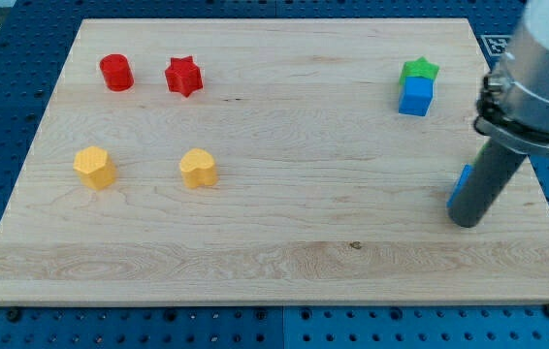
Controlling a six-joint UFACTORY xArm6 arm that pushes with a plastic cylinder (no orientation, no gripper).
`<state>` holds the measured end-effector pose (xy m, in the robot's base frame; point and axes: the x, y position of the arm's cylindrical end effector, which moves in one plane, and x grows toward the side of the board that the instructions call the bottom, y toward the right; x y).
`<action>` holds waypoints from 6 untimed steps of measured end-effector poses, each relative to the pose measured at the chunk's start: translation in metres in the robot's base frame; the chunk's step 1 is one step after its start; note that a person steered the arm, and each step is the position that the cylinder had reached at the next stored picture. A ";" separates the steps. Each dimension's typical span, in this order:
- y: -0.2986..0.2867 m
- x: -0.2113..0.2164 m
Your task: Push the blue triangle into the green circle
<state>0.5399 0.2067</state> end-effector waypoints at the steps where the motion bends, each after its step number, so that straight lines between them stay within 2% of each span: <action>1: 0.029 0.000; 2: 0.036 0.002; 3: -0.017 0.013; 4: -0.077 -0.002; 5: -0.081 -0.033; 6: -0.042 -0.038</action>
<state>0.5023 0.1651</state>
